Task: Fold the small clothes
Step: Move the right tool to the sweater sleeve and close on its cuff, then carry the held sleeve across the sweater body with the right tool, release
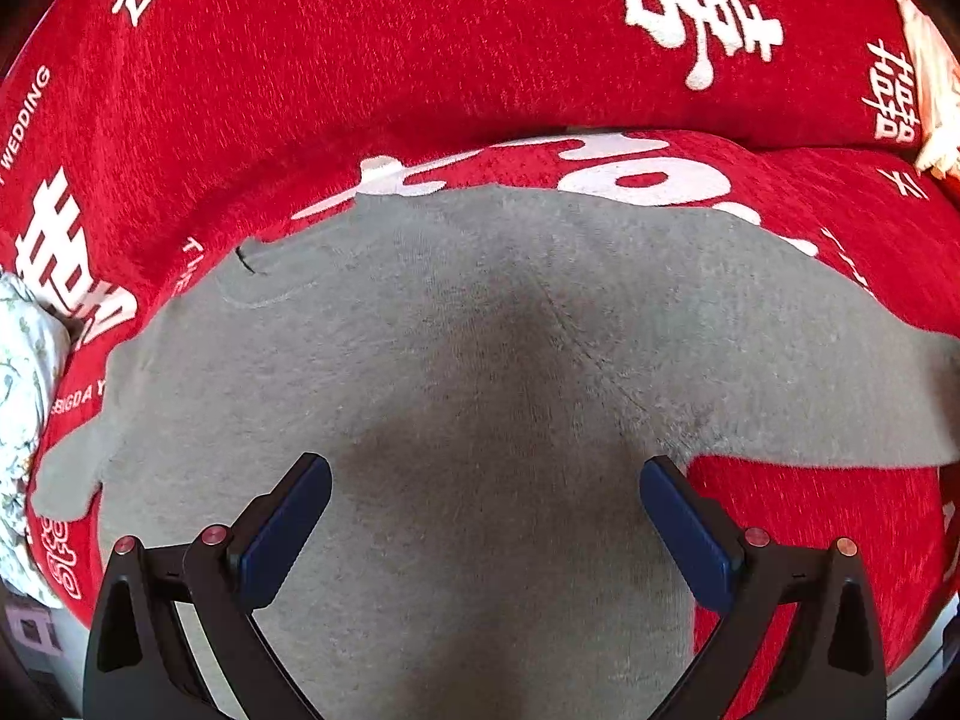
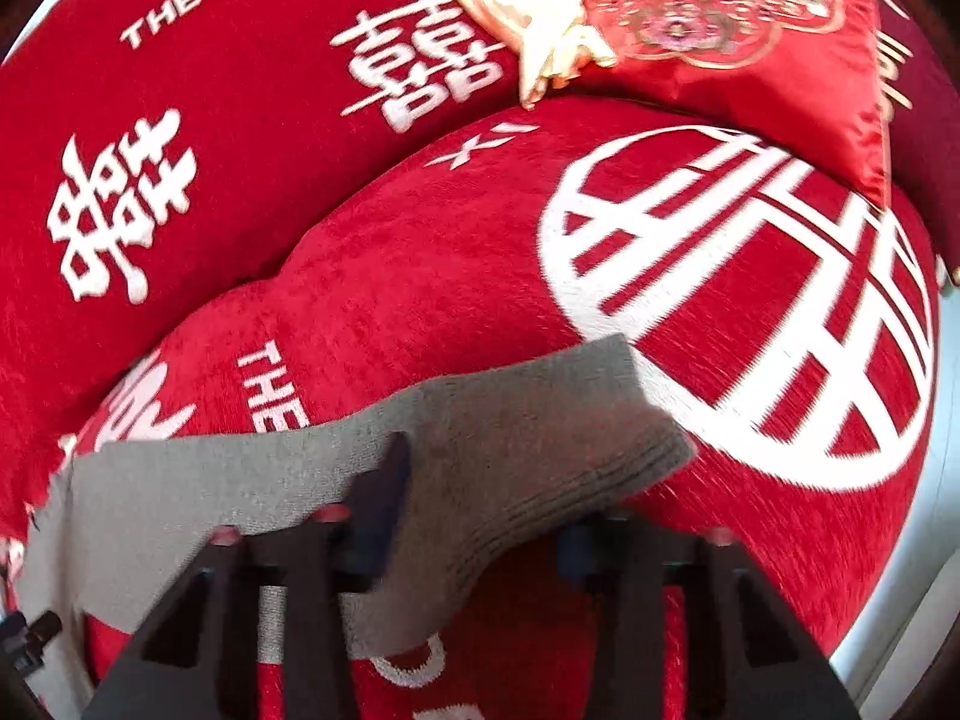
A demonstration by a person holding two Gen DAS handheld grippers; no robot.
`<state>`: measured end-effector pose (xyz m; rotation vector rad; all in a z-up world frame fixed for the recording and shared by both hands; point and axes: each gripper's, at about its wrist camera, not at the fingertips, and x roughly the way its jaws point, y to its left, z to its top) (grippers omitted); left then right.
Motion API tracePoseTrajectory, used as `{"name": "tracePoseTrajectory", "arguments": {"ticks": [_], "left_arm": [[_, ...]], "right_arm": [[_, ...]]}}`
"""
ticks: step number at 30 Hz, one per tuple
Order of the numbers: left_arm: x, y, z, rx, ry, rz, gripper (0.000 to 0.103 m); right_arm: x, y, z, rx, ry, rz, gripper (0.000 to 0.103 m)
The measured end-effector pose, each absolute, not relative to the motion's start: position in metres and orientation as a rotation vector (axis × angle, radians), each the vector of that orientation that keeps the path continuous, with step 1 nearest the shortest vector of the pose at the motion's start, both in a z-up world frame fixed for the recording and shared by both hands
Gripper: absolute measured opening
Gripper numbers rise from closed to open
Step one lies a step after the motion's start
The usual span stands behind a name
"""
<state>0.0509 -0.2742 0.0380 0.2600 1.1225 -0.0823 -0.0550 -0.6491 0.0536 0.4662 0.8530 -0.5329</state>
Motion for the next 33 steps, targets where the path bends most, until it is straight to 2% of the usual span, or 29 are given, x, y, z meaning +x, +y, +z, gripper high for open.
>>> {"name": "tracePoseTrajectory", "arguments": {"ticks": [2, 3, 8, 14, 21, 33], "left_arm": [[0.056, -0.276, 0.035, 0.260, 1.125, -0.072, 0.103], [0.060, -0.278, 0.032, 0.267, 1.123, -0.066, 0.103], [0.080, -0.281, 0.014, 0.262, 1.170, -0.052, 0.103], [0.072, -0.274, 0.024, 0.239, 1.160, -0.117, 0.103], [0.055, -0.217, 0.035, 0.141, 1.145, -0.144, 0.103], [0.031, -0.131, 0.055, 0.038, 1.062, -0.184, 0.103]], "right_arm": [[-0.053, -0.651, 0.051, 0.464, 0.865, -0.516, 0.010], [-0.052, -0.653, 0.050, 0.471, 0.868, -0.506, 0.008], [-0.075, -0.649, 0.070, 0.483, 0.748, -0.546, 0.007], [-0.076, -0.626, 0.097, 0.394, 0.742, -0.557, 0.007], [-0.075, -0.601, 0.126, 0.387, 0.716, -0.537, 0.007], [-0.040, -0.503, 0.175, 0.257, 0.699, -0.503, 0.007]]}}
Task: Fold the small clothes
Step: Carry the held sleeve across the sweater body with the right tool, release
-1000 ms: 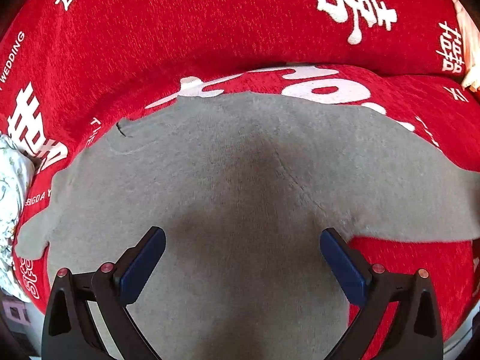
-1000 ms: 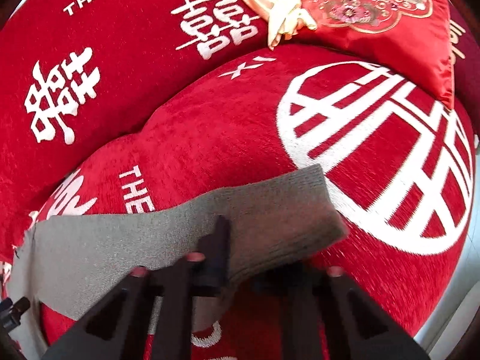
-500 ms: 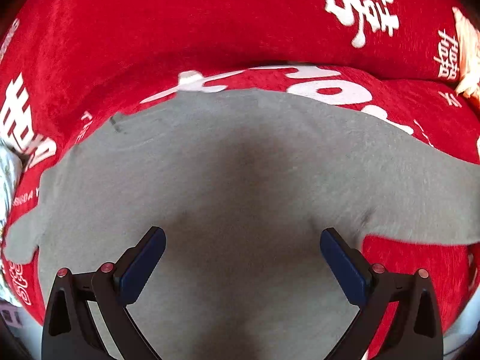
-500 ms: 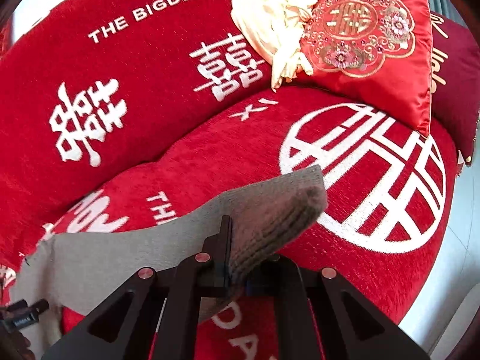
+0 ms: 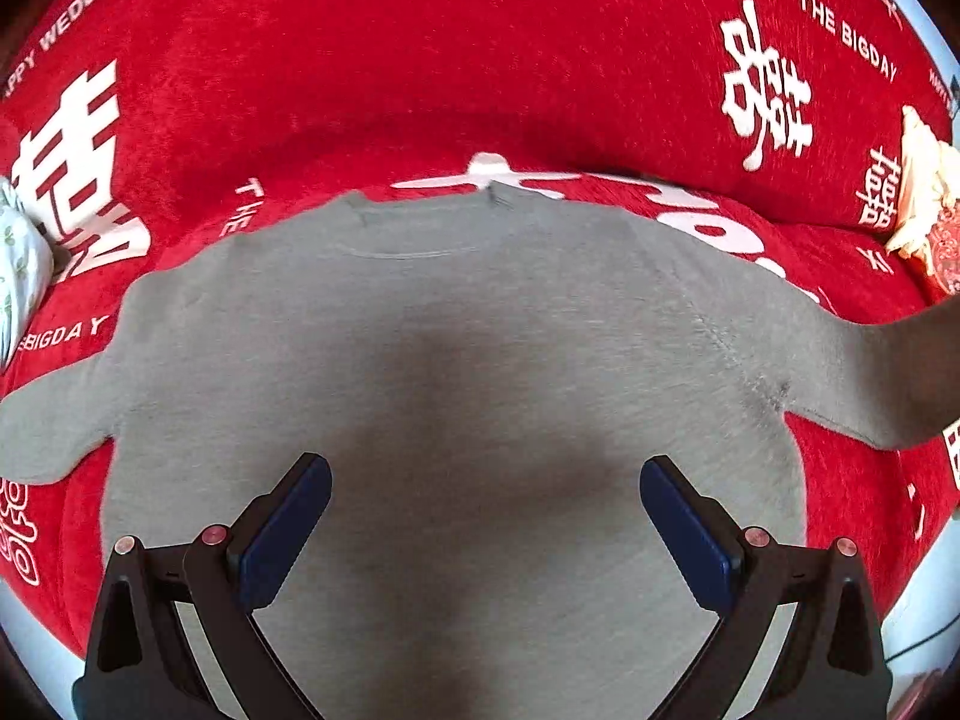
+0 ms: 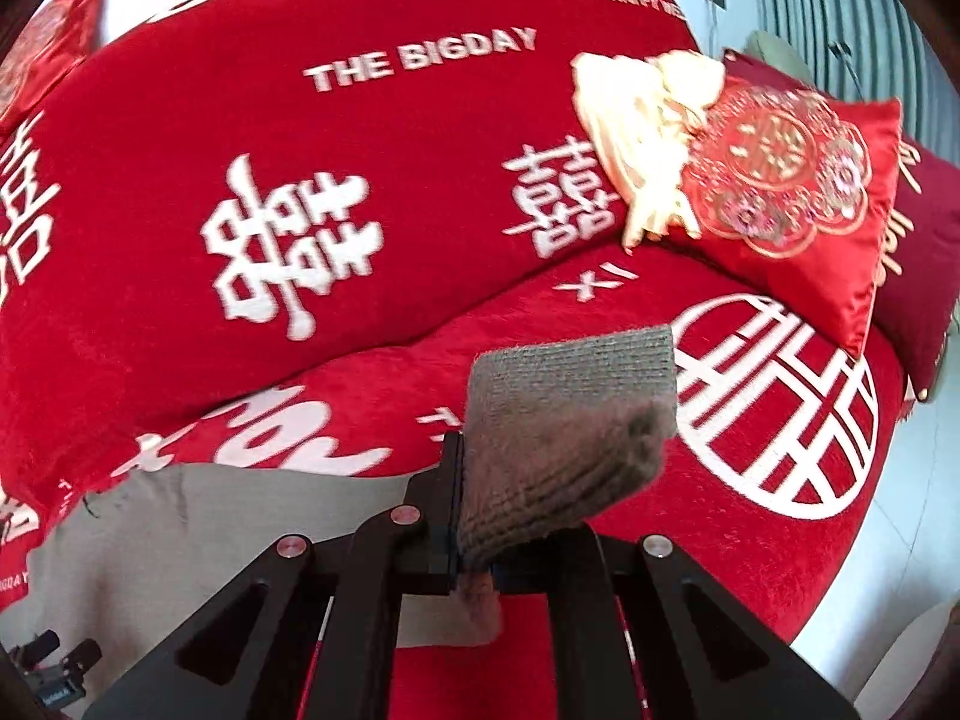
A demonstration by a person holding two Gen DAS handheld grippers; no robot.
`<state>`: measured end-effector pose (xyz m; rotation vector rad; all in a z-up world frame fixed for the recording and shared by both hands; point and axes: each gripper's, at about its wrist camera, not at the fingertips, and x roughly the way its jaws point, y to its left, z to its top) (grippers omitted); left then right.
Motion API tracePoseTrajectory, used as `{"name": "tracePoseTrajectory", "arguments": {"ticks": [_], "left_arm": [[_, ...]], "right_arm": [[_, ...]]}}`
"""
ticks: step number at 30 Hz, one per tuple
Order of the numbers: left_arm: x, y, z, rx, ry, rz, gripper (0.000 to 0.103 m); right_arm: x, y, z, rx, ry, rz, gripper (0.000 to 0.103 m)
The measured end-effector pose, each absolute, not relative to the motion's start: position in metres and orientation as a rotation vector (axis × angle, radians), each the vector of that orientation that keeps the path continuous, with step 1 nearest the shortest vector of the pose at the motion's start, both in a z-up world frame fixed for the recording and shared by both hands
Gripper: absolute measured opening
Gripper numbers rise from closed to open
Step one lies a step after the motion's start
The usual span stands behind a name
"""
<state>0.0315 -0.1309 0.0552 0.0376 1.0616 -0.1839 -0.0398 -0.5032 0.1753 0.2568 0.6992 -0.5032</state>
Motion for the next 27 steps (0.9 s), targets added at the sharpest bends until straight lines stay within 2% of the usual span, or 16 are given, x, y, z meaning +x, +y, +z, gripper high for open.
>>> {"name": "tracePoseTrajectory", "arguments": {"ticks": [14, 27], "left_arm": [[0.022, -0.028, 0.041, -0.068, 1.079, -0.158, 0.103], [0.014, 0.025, 0.032, -0.097, 1.091, -0.130, 0.103]], "right_arm": [[0.001, -0.377, 0.183, 0.167, 0.702, -0.429, 0.007], [0.041, -0.264, 0.185, 0.110, 0.702, -0.332, 0.007]]}}
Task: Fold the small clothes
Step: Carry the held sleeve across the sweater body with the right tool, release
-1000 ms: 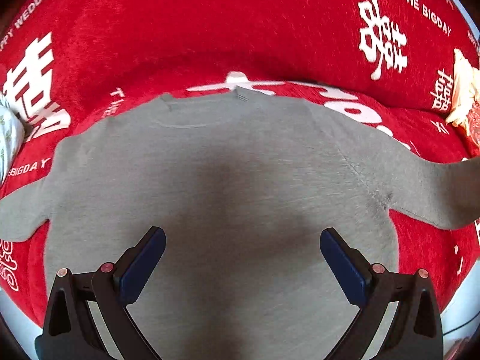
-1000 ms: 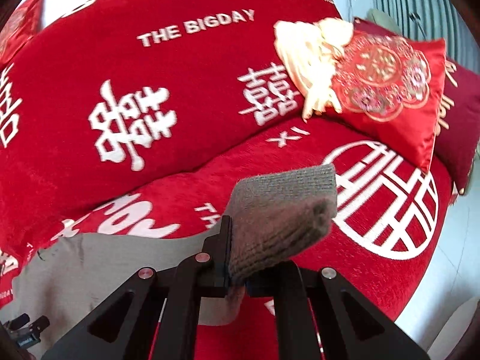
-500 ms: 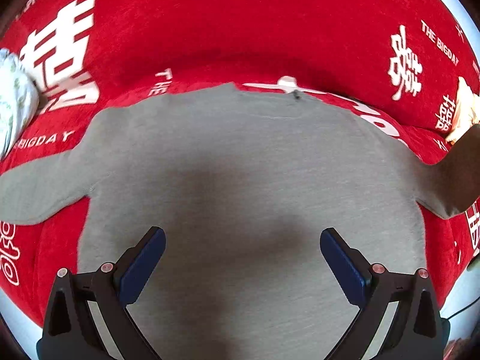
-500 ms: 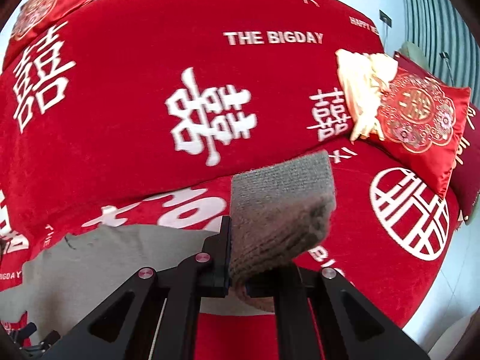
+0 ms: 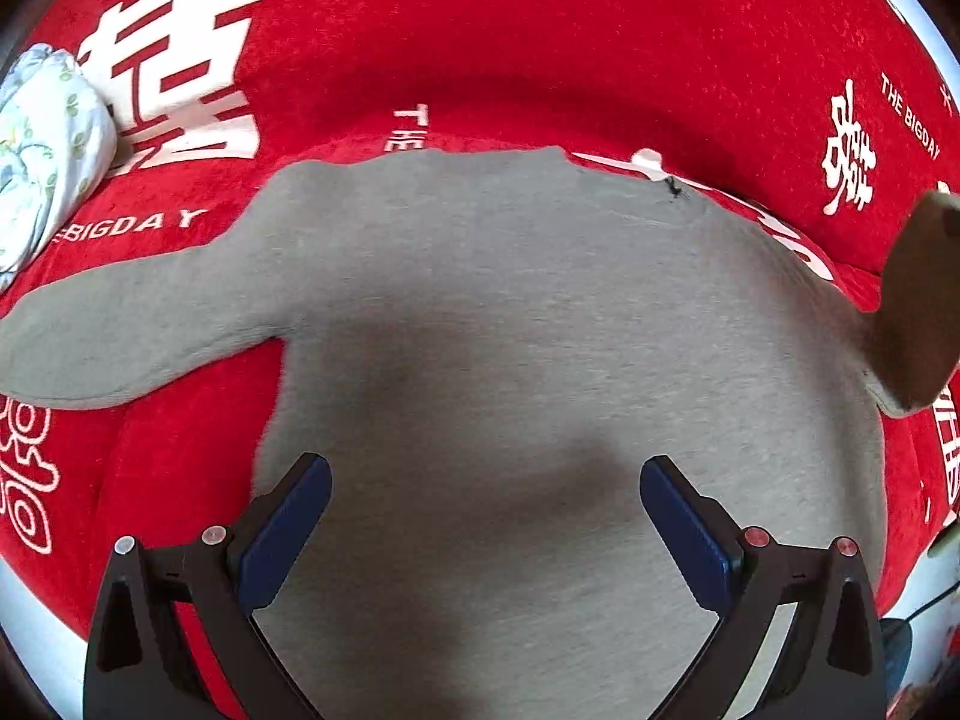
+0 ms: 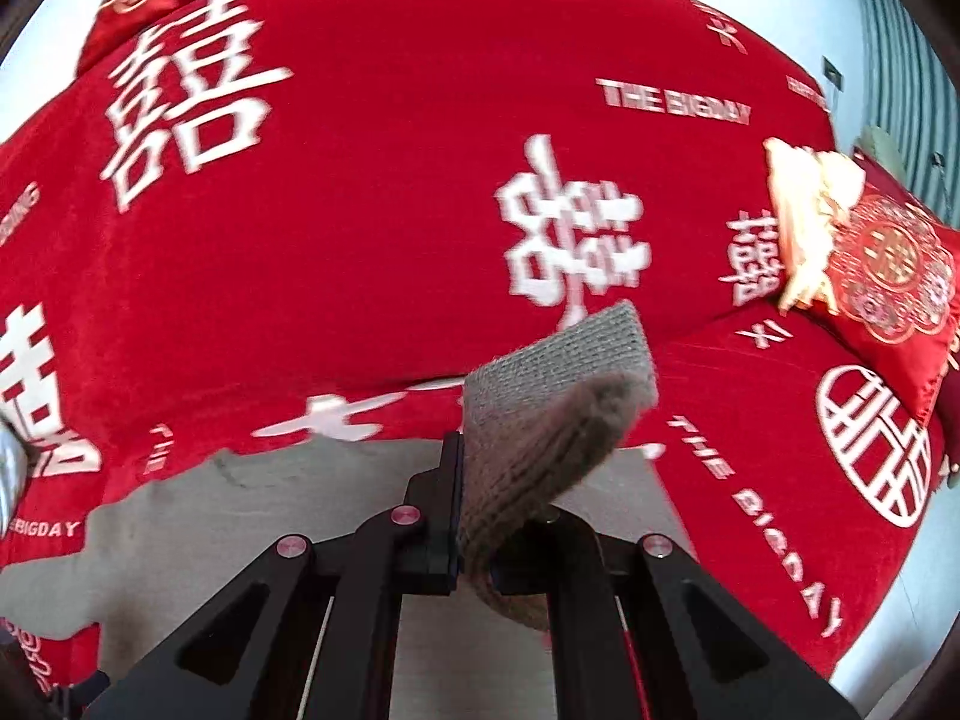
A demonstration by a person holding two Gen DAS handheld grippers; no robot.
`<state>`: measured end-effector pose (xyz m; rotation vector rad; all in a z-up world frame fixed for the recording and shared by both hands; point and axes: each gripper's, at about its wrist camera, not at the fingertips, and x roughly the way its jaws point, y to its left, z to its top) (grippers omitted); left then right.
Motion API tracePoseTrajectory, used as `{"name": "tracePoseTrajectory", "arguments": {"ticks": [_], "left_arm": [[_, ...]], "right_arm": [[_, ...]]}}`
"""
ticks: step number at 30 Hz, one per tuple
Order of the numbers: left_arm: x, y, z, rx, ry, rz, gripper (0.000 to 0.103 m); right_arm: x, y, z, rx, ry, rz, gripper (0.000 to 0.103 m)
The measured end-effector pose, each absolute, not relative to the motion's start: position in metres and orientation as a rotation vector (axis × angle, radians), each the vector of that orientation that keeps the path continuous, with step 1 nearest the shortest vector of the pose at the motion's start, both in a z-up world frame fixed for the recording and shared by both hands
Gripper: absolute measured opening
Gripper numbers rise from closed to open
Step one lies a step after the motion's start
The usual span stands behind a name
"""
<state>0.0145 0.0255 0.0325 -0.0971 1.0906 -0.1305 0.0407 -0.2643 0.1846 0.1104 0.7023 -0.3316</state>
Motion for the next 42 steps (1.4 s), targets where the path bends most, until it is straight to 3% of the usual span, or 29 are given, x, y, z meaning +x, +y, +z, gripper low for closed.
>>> {"name": "tracePoseTrajectory", "arguments": {"ticks": [17, 33, 36, 41, 42], "left_arm": [[-0.003, 0.092, 0.045, -0.161, 1.067, -0.053, 0.103], [-0.018, 0.113, 0.026, -0.210, 1.101, -0.016, 0.103], [-0.019, 0.114, 0.025, -0.210, 1.105, -0.007, 0.103], [-0.017, 0.114, 0.032, -0.229, 1.096, 0.001, 0.103], [-0.017, 0.113, 0.034, -0.229, 1.092, 0.002, 0.103]], "right_arm": [[0.085, -0.073, 0.120, -0.012, 0.800, -0.045, 0.007], [0.082, -0.010, 0.044, -0.135, 0.963, 0.097, 0.009], [0.084, -0.010, 0.037, -0.079, 1.013, 0.174, 0.020], [0.071, -0.012, 0.058, -0.074, 0.944, 0.276, 0.064], [0.068, -0.017, 0.066, -0.073, 0.919, 0.282, 0.066]]}}
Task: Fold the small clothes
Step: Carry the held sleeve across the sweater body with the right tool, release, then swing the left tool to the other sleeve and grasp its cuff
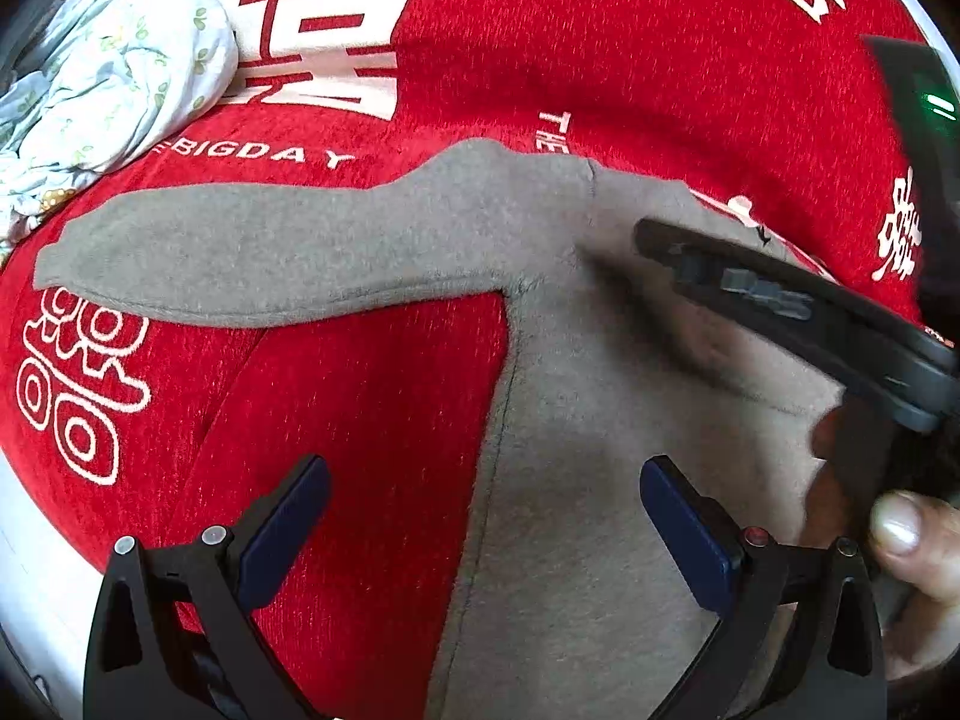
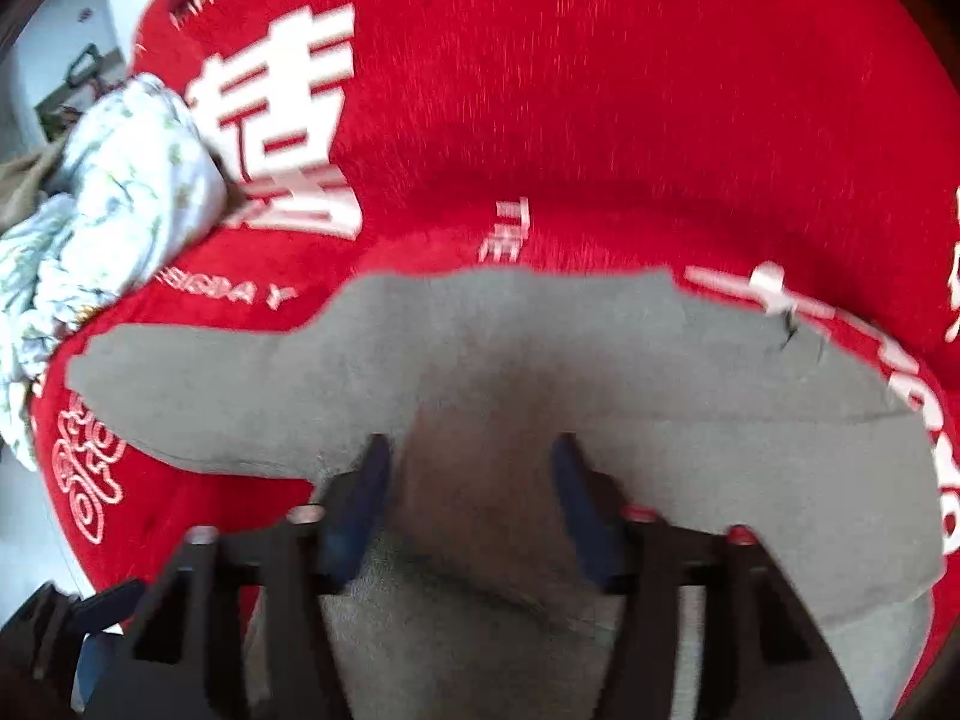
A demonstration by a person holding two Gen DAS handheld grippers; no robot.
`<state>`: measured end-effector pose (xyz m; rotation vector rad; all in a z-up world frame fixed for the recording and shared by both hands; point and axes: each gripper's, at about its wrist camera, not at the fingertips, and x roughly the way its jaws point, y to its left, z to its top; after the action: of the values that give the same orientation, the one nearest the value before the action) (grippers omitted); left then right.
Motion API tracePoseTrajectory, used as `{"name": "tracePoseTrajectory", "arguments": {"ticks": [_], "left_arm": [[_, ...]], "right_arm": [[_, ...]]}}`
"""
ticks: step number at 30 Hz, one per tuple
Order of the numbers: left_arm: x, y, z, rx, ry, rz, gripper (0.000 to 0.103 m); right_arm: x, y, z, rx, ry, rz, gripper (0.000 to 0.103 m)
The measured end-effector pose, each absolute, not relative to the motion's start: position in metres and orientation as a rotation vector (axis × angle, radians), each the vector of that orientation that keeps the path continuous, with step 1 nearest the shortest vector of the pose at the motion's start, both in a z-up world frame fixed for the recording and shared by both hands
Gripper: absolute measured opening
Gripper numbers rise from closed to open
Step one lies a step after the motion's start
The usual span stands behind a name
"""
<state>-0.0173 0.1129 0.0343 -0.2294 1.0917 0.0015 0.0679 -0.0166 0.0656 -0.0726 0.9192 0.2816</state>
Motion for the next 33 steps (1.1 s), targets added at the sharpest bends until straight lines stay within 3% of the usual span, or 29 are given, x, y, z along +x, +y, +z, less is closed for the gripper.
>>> {"name": "tracePoseTrajectory", "arguments": {"ticks": [4, 8, 16, 22, 33], "left_arm": [[-0.013, 0.103, 0.042, -0.226, 1.083, -0.010, 0.103], [-0.005, 0.081, 0.048, -0.207, 1.090, -0.038, 0.103], [0.028, 0.006, 0.051, -0.101, 1.105, -0.121, 0.103], [0.070, -0.048, 0.019, 0.056, 1.160, -0.089, 0.103], [0.067, -0.031, 0.019, 0.045, 1.118, -0.049, 0.103]], "right_arm": [[0.059, -0.066, 0.093, -0.013, 0.860, 0.253, 0.068], [0.051, -0.140, 0.104, 0.060, 0.806, 0.121, 0.079], [0.056, -0.252, 0.062, 0.125, 0.922, -0.130, 0.079], [0.064, -0.259, 0.031, 0.059, 0.945, -0.167, 0.082], [0.042, -0.230, 0.034, 0.004, 0.935, -0.133, 0.085]]}}
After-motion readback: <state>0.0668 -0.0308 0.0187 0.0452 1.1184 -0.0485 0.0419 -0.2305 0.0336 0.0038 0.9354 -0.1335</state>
